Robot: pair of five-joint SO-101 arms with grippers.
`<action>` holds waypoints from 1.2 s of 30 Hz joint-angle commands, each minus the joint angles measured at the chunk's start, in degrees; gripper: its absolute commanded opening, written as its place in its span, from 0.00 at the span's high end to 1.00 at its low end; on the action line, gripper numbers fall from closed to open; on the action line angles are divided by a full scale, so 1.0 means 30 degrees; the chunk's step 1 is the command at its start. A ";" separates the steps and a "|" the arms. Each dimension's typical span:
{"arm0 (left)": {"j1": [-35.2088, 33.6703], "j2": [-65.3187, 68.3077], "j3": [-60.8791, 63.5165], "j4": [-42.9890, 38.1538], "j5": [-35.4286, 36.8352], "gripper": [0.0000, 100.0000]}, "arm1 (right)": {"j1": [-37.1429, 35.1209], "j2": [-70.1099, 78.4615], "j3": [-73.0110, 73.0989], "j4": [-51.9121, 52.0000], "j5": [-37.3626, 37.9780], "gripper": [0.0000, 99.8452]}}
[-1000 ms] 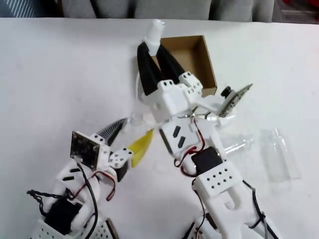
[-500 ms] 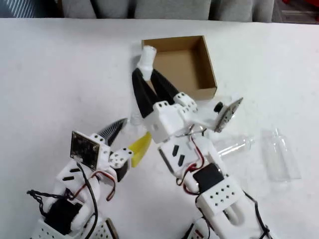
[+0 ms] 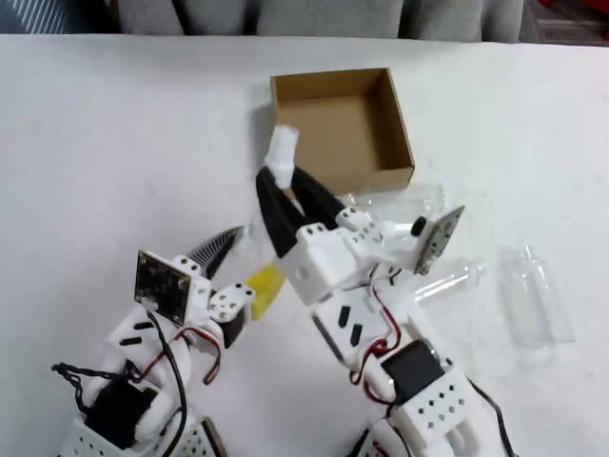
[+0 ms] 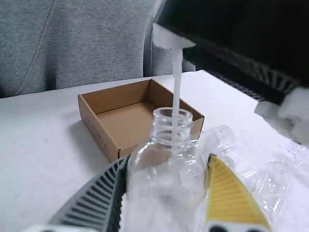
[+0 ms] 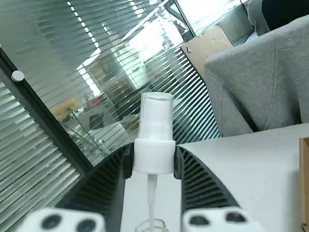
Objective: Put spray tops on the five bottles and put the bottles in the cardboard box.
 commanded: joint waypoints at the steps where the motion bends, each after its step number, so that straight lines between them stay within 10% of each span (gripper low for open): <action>1: 0.0044 -0.0190 -0.0176 -0.0176 0.0264 0.94 | -0.0659 -0.0659 -0.0176 0.0718 0.0029 0.98; 22: 0.0044 -0.0190 -0.0147 -0.0176 0.0264 0.94 | -0.1773 -0.2359 0.0117 0.3209 0.3136 0.98; 36: 0.0044 -0.0190 -0.0117 -0.0176 0.0264 0.94 | -0.1744 -0.4879 -0.0234 0.6168 0.3136 0.80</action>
